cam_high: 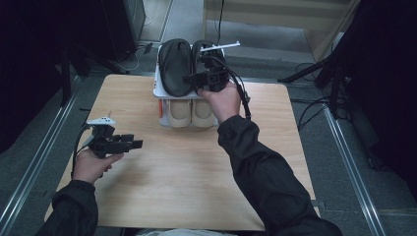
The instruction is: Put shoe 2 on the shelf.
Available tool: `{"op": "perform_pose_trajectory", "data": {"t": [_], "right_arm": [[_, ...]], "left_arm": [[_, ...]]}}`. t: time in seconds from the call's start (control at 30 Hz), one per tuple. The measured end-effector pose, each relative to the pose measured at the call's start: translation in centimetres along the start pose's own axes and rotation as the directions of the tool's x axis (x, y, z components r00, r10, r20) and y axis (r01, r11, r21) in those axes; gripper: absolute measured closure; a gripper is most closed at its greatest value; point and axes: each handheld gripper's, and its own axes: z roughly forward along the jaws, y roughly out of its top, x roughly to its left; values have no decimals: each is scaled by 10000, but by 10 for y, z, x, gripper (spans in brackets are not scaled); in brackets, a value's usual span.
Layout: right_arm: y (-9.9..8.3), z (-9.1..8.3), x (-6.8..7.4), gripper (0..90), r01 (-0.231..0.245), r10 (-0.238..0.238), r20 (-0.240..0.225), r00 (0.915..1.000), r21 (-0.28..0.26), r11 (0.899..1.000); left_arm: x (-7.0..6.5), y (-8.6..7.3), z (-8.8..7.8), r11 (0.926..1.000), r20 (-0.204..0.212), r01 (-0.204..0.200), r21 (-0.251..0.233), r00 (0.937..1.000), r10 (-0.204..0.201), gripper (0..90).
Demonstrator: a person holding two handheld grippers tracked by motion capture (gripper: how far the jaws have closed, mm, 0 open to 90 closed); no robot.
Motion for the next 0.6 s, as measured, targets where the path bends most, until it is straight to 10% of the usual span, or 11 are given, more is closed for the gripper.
{"op": "perform_pose_trajectory", "data": {"t": [0.6], "right_arm": [[-58,-29,-5,606,531,-530,-858,9949,-15,9986]], "left_arm": [[-2,1,1,10000,-24,-92,-14,10000,92,428]]}}
